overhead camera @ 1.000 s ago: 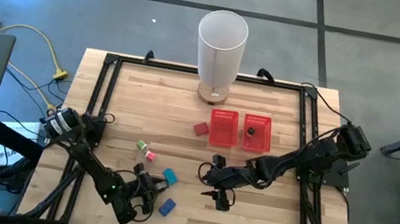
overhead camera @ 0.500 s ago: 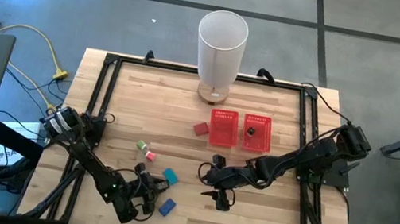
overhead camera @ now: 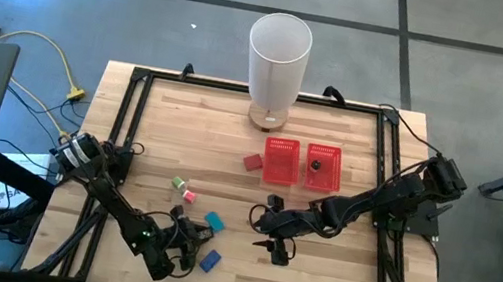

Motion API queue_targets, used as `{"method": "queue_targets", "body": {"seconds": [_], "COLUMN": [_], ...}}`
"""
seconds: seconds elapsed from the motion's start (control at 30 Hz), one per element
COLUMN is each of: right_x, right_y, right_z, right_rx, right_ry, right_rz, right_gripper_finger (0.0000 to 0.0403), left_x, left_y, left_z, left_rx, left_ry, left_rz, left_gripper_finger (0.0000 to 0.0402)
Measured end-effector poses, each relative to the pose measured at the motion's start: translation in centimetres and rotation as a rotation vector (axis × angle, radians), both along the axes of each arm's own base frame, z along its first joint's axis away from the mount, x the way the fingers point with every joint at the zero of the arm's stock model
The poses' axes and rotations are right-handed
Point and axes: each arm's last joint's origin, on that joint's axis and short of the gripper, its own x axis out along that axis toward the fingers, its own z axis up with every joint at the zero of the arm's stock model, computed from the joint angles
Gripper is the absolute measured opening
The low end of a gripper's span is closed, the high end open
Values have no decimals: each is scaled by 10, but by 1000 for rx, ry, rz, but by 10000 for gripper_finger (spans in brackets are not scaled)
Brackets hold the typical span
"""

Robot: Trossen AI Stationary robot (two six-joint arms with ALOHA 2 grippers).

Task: Pick & Place Office items
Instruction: Put the black timer into the left red bin

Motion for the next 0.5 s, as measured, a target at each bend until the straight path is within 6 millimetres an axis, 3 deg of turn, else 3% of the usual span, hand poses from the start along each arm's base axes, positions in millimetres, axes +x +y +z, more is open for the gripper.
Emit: {"method": "queue_targets", "body": {"seconds": [0.5], "right_x": [0], "right_y": [0], "right_z": [0], "right_rx": [0], "right_ry": [0], "right_rz": [0], "right_gripper_finger": [218], "left_x": [0], "left_y": [-2], "left_z": [13], "left_rx": [-34], "left_ry": [-3], "left_rz": [-42], "left_gripper_finger": [145]}}
